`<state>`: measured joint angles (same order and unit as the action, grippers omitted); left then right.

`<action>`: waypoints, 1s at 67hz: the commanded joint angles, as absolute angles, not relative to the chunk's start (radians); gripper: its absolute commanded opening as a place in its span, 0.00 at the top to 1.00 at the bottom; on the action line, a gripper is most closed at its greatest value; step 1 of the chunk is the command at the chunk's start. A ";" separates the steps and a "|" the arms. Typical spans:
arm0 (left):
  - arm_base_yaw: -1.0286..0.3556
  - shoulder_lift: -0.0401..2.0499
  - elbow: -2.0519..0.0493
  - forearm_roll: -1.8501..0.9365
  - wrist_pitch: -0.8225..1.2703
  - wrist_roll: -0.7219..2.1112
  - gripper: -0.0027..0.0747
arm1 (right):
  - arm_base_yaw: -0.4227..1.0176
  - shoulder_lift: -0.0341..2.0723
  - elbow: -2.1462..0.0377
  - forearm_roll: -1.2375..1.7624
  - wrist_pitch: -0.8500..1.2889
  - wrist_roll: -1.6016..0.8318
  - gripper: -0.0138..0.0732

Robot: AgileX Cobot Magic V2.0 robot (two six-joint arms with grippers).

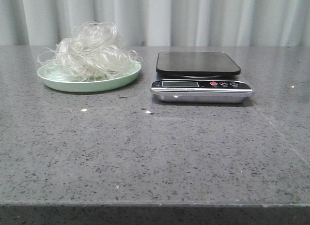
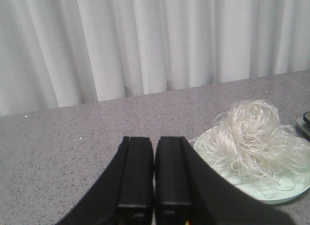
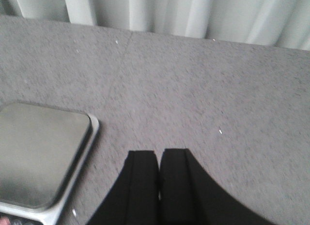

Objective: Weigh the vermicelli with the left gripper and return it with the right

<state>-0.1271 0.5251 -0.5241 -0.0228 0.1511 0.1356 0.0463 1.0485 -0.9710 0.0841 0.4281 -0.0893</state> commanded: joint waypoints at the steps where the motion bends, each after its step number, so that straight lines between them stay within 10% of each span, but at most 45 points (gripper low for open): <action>1: -0.127 0.527 -0.554 -0.034 0.061 0.134 0.79 | 0.037 0.947 -0.860 0.052 0.269 -0.106 0.67; 67: -0.127 0.527 -0.554 -0.032 0.042 0.134 0.79 | 0.037 0.245 -0.415 0.052 0.109 -0.105 0.67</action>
